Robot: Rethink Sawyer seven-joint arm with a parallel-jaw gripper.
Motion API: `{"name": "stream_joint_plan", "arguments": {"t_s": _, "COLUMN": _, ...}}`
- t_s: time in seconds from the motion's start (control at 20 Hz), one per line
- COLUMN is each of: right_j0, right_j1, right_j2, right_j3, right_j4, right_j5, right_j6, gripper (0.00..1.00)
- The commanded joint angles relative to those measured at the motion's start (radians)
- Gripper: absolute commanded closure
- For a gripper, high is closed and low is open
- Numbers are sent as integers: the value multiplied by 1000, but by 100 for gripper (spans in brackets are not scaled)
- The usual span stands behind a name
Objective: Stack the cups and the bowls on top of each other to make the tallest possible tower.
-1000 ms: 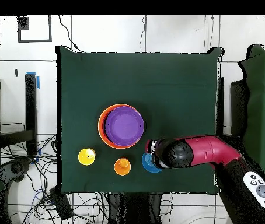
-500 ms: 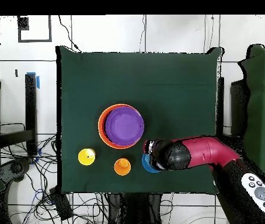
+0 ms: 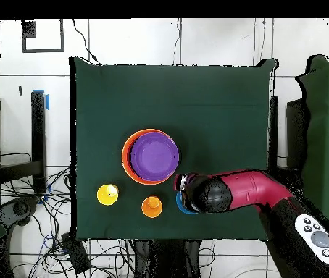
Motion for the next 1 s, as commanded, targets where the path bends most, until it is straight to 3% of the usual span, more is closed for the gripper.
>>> {"name": "stream_joint_plan", "arguments": {"t_s": 0.05, "right_j0": 30, "right_j1": 57, "right_j2": -7, "right_j3": 56, "right_j4": -75, "right_j5": -53, "right_j6": -77, "gripper": 0}}
{"name": "stream_joint_plan", "arguments": {"t_s": 0.85, "right_j0": 35, "right_j1": 76, "right_j2": -5, "right_j3": 96, "right_j4": -79, "right_j5": -92, "right_j6": -67, "gripper": 0}}
{"name": "stream_joint_plan", "arguments": {"t_s": 1.0, "right_j0": 56, "right_j1": 95, "right_j2": -28, "right_j3": 85, "right_j4": -104, "right_j5": -113, "right_j6": -49, "gripper": 0}}
